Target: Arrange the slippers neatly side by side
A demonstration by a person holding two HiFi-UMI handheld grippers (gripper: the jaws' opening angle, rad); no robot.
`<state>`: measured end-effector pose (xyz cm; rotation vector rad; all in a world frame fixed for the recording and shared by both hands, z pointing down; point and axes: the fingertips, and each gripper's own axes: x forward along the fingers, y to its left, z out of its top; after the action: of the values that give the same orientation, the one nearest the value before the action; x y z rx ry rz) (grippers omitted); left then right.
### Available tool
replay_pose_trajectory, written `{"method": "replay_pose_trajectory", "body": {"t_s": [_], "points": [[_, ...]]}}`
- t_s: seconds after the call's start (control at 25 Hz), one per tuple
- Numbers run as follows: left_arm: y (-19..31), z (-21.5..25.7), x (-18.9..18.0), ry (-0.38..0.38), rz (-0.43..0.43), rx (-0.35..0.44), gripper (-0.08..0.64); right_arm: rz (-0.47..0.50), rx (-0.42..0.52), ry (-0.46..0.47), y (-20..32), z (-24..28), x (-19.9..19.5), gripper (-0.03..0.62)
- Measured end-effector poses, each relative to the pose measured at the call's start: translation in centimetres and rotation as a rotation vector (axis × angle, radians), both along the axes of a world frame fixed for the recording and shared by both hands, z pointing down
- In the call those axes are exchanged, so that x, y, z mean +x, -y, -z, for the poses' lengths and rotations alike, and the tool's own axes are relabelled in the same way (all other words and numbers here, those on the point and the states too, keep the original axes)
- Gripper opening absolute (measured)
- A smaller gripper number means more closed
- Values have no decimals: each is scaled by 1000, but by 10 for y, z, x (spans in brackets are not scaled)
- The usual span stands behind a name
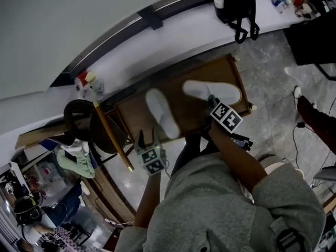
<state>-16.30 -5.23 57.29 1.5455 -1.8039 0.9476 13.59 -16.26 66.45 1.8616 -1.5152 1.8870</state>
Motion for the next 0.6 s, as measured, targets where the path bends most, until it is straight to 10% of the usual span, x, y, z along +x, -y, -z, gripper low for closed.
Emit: {"method": "replay_pose_trajectory", "body": {"t_s": [0.6], "points": [[-17, 2, -15, 18, 47, -21, 219, -158, 3, 46, 12, -9, 4, 86]]}}
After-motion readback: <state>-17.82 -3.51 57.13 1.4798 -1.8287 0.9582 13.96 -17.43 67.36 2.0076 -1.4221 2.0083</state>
